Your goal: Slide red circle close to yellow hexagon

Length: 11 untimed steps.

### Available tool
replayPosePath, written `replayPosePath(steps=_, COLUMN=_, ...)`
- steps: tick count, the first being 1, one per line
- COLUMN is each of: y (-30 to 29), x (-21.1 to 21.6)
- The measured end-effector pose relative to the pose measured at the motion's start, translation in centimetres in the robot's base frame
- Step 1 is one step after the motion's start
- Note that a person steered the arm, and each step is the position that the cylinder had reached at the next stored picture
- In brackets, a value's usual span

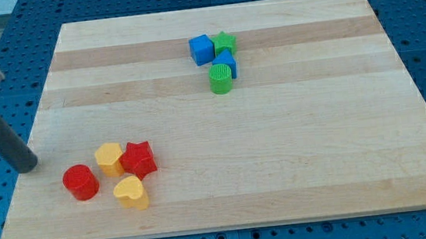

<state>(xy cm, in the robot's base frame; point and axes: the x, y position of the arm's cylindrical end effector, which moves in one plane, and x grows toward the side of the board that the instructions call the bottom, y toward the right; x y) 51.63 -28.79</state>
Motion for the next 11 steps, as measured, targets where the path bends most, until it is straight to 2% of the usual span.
replayPosePath(steps=3, y=-1.6, x=2.8)
replayPosePath(steps=8, y=5.5, x=2.9)
replayPosePath(steps=11, y=6.1, x=2.9)
